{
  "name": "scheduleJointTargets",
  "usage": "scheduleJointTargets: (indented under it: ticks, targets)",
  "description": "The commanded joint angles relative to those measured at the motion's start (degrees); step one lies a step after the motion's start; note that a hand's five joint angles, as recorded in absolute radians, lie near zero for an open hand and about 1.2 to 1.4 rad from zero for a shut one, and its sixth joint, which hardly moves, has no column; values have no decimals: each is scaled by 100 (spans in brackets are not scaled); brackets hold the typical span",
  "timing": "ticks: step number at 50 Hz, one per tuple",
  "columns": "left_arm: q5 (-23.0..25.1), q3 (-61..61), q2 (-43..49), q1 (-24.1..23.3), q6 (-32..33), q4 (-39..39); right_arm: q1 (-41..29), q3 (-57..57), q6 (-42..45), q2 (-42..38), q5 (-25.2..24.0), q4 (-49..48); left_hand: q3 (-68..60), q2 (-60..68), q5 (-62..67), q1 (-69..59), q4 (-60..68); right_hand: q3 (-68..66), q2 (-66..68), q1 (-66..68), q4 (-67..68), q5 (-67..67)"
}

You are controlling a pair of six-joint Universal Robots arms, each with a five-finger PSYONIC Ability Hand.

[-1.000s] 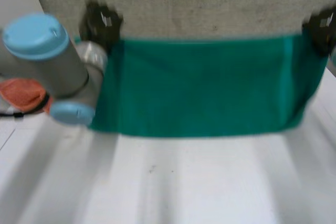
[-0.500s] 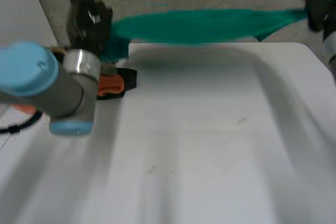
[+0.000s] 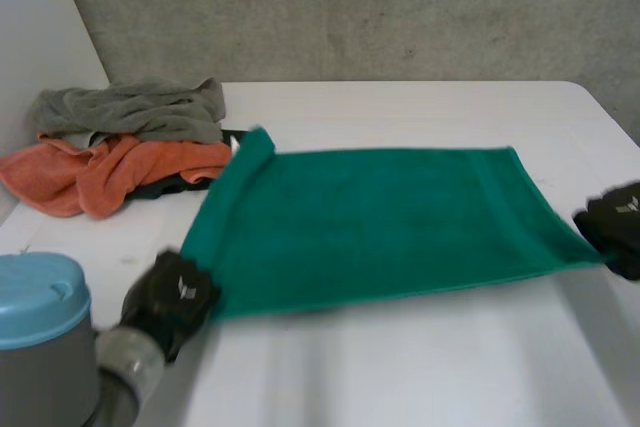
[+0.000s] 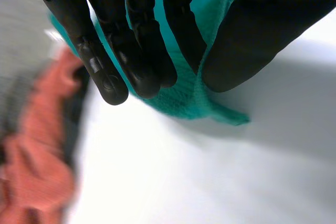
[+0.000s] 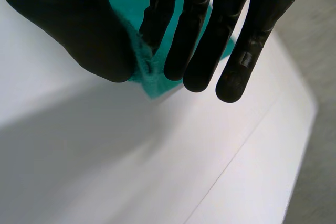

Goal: Fold the laundry.

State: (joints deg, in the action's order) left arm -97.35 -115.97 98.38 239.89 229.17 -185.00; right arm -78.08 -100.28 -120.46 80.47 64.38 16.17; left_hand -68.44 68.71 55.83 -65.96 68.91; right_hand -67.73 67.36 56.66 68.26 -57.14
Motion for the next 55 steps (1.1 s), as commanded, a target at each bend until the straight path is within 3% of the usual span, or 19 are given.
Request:
scheduleJointTargets:
  ticks: [1, 8, 13, 21, 26, 31, 35, 46, 53, 55]
  targets:
    - [339, -93, -390, -83, -13, 1931, 521, -140, 1235, 285, 48, 1846, -1156, 1129, 1417, -1404, 1109, -1227, 1264, 2334, 1174, -1286]
    - [471, 513, -22, 23, -57, 1398, 355, -27, 1018, -170, 179, 1032, -1156, 1129, 1417, -1404, 1109, -1227, 1264, 2334, 1174, -1286]
    - [270, 1154, 777, 31, -48, 476, 74, 263, 524, -699, 496, 362, -1156, 1129, 1417, -1404, 1109, -1227, 1264, 2334, 1174, -1286]
    - [14, 1279, 1069, -47, -65, 96, -164, 378, 304, -796, 690, -96, -1156, 1129, 1417, -1404, 1109, -1227, 1264, 2334, 1174, -1286]
    - [-3, 1103, 937, -57, -65, 43, -155, 334, 295, -796, 699, -254, 2402, -2430, -2141, 2155, -2449, -1227, 1264, 2334, 1174, -1286]
    - [-47, 1006, 516, 14, -109, -45, -146, 308, 269, -796, 699, -333, 3231, -3258, -2970, 2983, -3278, -1227, 1264, 2334, 1174, -1286]
    - [-91, 892, 243, 58, -486, 34, -146, 290, 208, -796, 699, -351, 3450, -3477, -3189, 3202, -3497, -1227, 1264, 2334, 1174, -1286]
    - [-179, 426, -223, 75, -2542, 912, -155, 255, -92, -743, 690, -500, 3418, -3446, -3157, 3170, -3465, -1227, 1264, 2334, 1174, -1286]
    - [-170, 250, -179, 137, -2957, 1019, -155, 255, -109, -743, 690, -623, 2544, -2572, -2283, 2296, -2591, -1227, 1264, 2334, 1174, -1286]
    - [-170, 233, -171, 207, -2966, 957, -155, 246, -109, -743, 699, -632, 1688, -1715, -1427, 1440, -1735, -1227, 1264, 2334, 1174, -1286]
